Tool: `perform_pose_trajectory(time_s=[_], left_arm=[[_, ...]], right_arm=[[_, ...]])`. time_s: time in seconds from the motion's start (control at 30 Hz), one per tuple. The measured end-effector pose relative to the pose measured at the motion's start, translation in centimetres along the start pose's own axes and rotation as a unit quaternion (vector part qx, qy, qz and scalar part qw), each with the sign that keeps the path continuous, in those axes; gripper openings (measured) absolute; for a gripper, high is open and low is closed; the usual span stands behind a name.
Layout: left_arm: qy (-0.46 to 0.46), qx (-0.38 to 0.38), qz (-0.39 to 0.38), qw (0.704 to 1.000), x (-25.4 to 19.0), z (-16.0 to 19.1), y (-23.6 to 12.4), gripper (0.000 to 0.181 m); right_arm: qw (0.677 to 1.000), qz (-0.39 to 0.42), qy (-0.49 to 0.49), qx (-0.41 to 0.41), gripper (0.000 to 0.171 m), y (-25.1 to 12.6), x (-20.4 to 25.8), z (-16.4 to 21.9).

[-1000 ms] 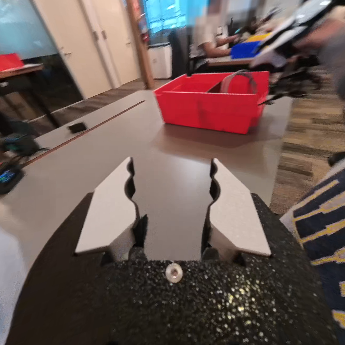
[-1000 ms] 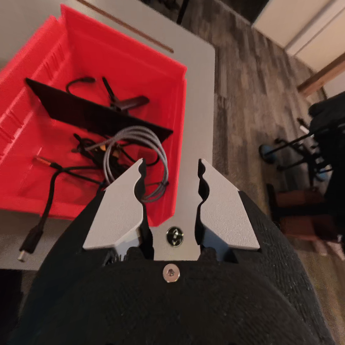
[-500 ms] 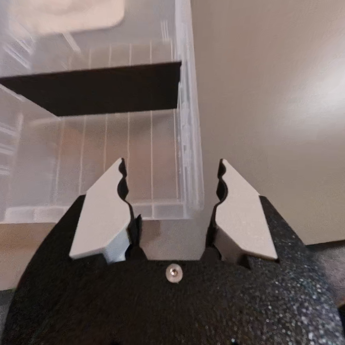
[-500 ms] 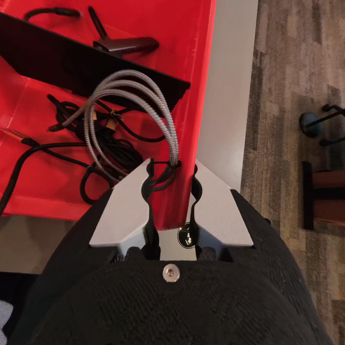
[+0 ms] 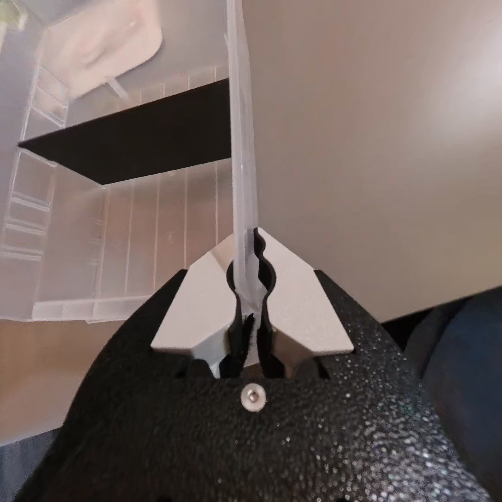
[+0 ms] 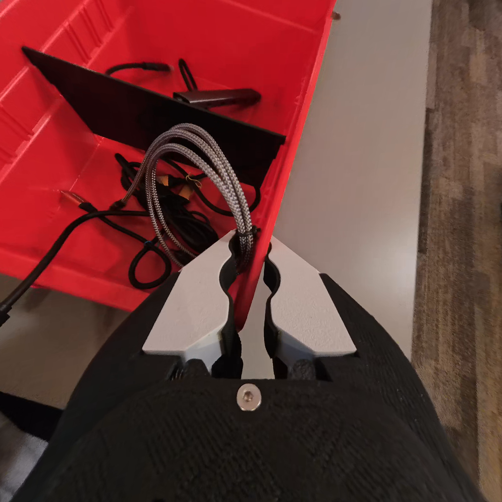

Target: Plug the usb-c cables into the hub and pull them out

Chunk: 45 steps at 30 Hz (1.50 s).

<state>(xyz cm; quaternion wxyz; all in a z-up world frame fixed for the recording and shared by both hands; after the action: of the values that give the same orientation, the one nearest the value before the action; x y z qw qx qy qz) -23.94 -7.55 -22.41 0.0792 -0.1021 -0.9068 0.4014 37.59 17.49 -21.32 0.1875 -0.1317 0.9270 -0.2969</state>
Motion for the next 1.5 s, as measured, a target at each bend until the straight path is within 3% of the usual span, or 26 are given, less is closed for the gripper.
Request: perform_pose_trajectory(time_s=[0.03, 0.3, 0.57, 0.93, 1.17, 1.3, 1.5], left_arm=[[0.015, -0.002, 0.008, 1.000, -0.1, 0.4, -0.6, 0.001], [0.182, -0.017, 0.106, 0.977, -0.8, 4.7, -5.2, 0.003], [0.235, -0.066, 0.246, 0.938, -1.6, 7.5, -9.2, 0.004], [0.279, -0.055, 0.361, 0.888, -3.5, 8.1, -13.0, 0.004], [0.311, -0.063, 0.413, 0.854, -4.6, 7.4, -12.5, 0.004], [0.329, -0.063, 0.415, 0.846, -6.0, 6.8, -12.0, 0.004], [0.351, -0.081, 0.418, 0.834, -9.2, 4.3, -9.1, 0.004]], right_arm=[[1.000, -0.008, -0.003, -0.003, 0.013, 0.2, 0.4, -0.3], [0.993, -0.089, -0.078, -0.028, 0.013, 3.6, 3.6, -4.4], [0.963, -0.216, -0.152, -0.052, 0.011, 9.9, 8.1, -11.1], [0.913, -0.304, -0.265, -0.065, 0.013, 16.0, 21.8, -21.2], [0.915, -0.315, -0.244, -0.065, 0.019, 16.1, 31.5, -24.5], [0.934, -0.250, -0.237, -0.100, 0.031, 12.8, 29.6, -24.4], [0.952, -0.198, -0.136, -0.192, 0.037, 3.6, 18.3, -19.6]])
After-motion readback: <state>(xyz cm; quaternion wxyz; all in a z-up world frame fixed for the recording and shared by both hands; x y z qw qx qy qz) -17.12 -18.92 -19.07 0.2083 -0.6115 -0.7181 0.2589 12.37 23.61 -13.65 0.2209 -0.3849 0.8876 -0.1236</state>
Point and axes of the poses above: each gripper's, where its closed fingertips meet, y out along the fingers, z out of its underside, x = y × z across the jaws, the point moved 10 cm from there along -y, back along the fingers, and after that the axes turned 15 degrees about z, right-handed, at the moved point
